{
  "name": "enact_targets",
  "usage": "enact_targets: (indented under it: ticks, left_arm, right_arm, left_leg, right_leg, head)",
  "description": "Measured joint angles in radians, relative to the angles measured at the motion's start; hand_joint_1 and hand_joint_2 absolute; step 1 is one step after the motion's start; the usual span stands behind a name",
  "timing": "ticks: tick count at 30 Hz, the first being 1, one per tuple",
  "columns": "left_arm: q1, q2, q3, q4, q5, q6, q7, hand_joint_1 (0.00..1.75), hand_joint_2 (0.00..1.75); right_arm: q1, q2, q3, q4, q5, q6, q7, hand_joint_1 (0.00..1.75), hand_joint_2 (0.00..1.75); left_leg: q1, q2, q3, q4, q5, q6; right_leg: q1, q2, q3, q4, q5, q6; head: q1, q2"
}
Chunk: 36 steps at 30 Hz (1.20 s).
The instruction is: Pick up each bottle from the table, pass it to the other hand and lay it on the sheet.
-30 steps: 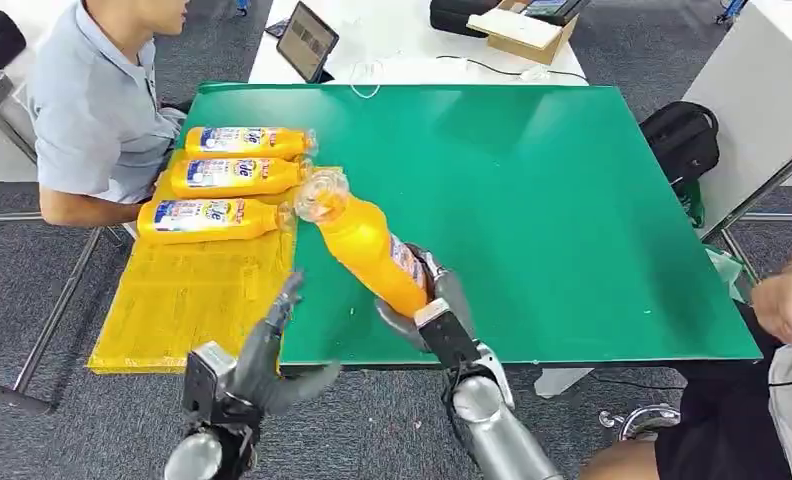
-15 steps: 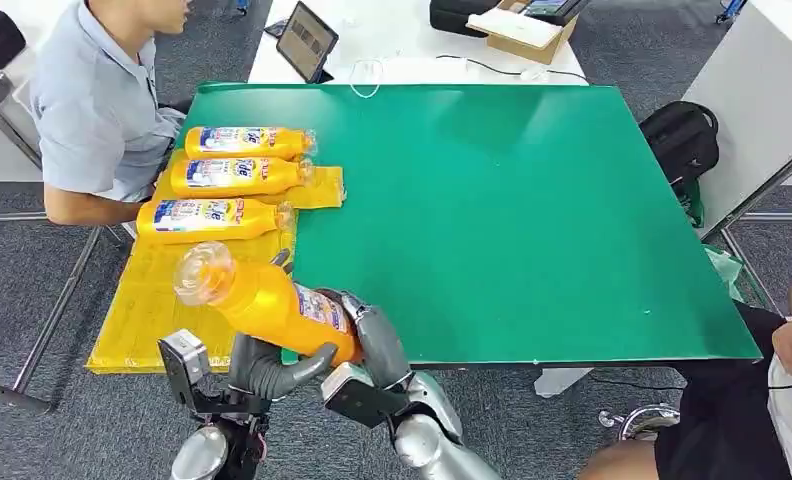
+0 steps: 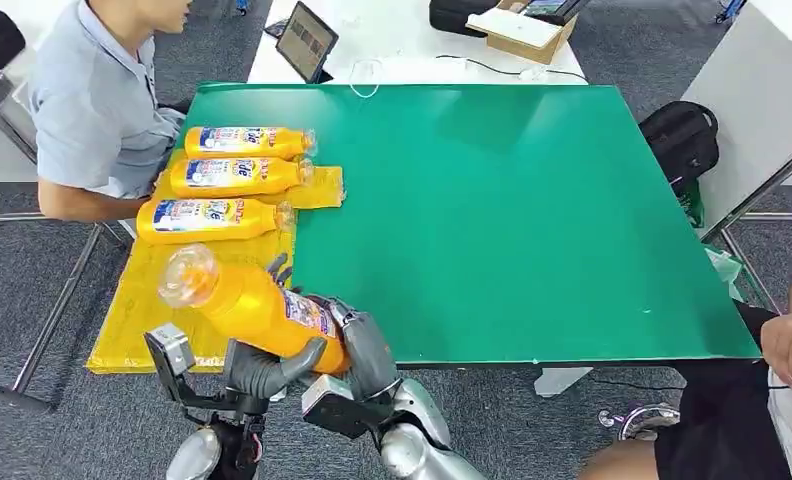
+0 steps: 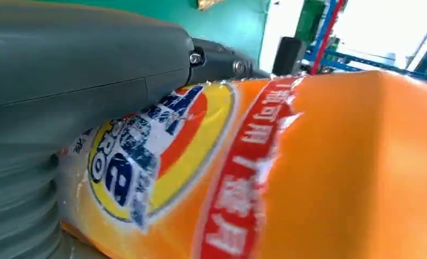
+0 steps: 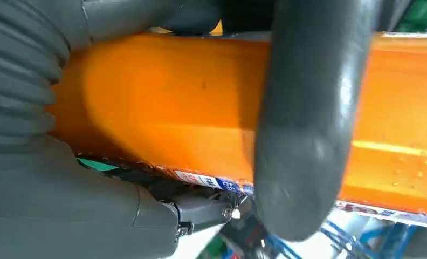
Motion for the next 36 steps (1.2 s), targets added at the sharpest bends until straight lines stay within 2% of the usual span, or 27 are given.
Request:
enact_targets:
  ticks: [6,9,10,11,12,13,16,17,19,21,24,30,36]
  left_arm:
    - [0.000,0.014,0.004,0.000,0.052,-0.024,0.029,1.75,1.75]
    - [0.002,0.017,0.010,0.001,0.055,-0.022,0.031,1.75,1.75]
    - [0.002,0.017,0.012,0.001,0.058,-0.020,0.031,1.75,1.75]
    - [0.003,0.017,0.013,0.001,0.061,-0.013,0.032,1.75,1.75]
    - [0.006,0.017,0.015,0.001,0.062,-0.003,0.033,1.75,1.75]
    - [0.007,0.017,0.015,0.001,0.062,0.003,0.034,1.75,1.75]
    - [0.005,0.015,0.014,0.001,0.052,0.035,0.029,1.75,1.75]
    - [0.002,0.013,0.014,0.001,0.050,0.045,0.029,1.75,1.75]
    - [-0.008,0.013,0.014,0.001,0.043,0.068,0.029,1.69,1.75]
    - [-0.015,0.011,0.014,0.001,0.038,0.088,0.034,1.75,1.75]
    - [-0.029,0.006,0.018,0.012,0.029,0.148,0.053,1.75,1.75]
    - [-0.110,-0.007,0.045,0.086,0.060,0.227,0.067,1.75,1.75]
    - [-0.154,-0.013,0.060,0.149,0.069,0.233,0.072,1.75,1.75]
  right_arm:
    - [-0.025,-0.001,0.024,0.054,0.078,-0.095,0.020,1.73,1.75]
    - [-0.033,-0.001,0.034,0.072,0.079,-0.104,0.019,1.68,1.75]
    - [-0.033,-0.001,0.035,0.076,0.079,-0.107,0.019,1.61,1.75]
    - [-0.033,-0.001,0.036,0.079,0.079,-0.109,0.018,1.38,1.75]
    - [-0.033,0.000,0.036,0.082,0.079,-0.111,0.018,0.49,1.75]
    - [-0.033,0.000,0.037,0.084,0.079,-0.113,0.018,0.00,1.75]
    - [-0.031,0.000,0.044,0.091,0.088,-0.125,0.019,0.00,1.75]
    - [-0.025,0.000,0.049,0.094,0.096,-0.139,0.019,0.00,0.00]
    - [-0.009,0.001,0.058,0.098,0.099,-0.171,0.018,0.00,0.00]
    - [0.001,0.003,0.062,0.104,0.110,-0.208,0.015,0.00,0.00]
    - [0.019,0.011,0.041,0.098,0.204,-0.251,-0.003,0.00,0.00]
    - [0.057,0.026,-0.063,0.035,0.413,-0.257,-0.076,0.00,0.00]
    - [0.076,0.026,-0.102,-0.027,0.438,-0.257,-0.085,0.00,0.00]
  left_leg:
    - [0.000,0.000,0.000,0.000,0.000,0.000]
    - [0.000,0.000,0.000,0.000,0.000,0.000]
    - [0.000,0.000,0.000,0.000,0.000,0.000]
    - [0.000,0.000,0.000,0.000,0.000,0.000]
    - [0.000,0.000,0.000,0.000,0.000,0.000]
    - [0.000,0.000,0.000,0.000,0.000,0.000]
    - [0.000,0.000,0.000,0.000,0.000,0.000]
    - [0.000,0.000,0.000,0.000,0.000,0.000]
    - [0.000,0.000,-0.001,0.000,0.000,0.000]
    - [0.000,0.000,-0.001,0.000,0.000,0.000]
    - [0.000,0.000,-0.001,0.000,0.000,0.000]
    - [0.000,-0.002,-0.001,0.000,0.000,0.000]
    - [0.000,-0.002,-0.001,0.000,0.001,0.000]
  right_leg:
    - [0.000,0.000,0.000,0.000,0.000,0.000]
    - [0.000,0.000,-0.001,0.000,0.000,0.000]
    - [0.000,0.000,-0.001,0.000,0.000,0.000]
    - [0.000,0.000,-0.001,0.000,0.000,0.000]
    - [0.000,0.000,-0.001,0.000,0.000,0.000]
    - [0.000,0.000,-0.001,0.000,0.000,0.000]
    - [0.000,0.000,-0.001,0.000,0.000,0.000]
    - [0.000,0.000,-0.001,0.000,0.000,0.000]
    - [0.000,0.000,-0.001,0.000,0.000,0.000]
    - [0.000,0.000,-0.001,0.000,0.000,0.000]
    - [0.000,0.000,-0.001,0.000,0.000,0.000]
    - [0.000,-0.001,0.000,0.000,0.000,0.000]
    - [0.000,-0.001,0.000,0.000,0.000,0.000]
  head:
    - [0.000,0.000]
    - [0.000,0.000]
    - [0.000,0.000]
    - [0.000,0.000]
    - [0.000,0.000]
    - [0.000,0.000]
    - [0.000,0.000]
    - [0.000,0.000]
    - [0.000,0.000]
    - [0.000,0.000]
    - [0.000,0.000]
    - [0.000,0.000]
    - [0.001,0.000]
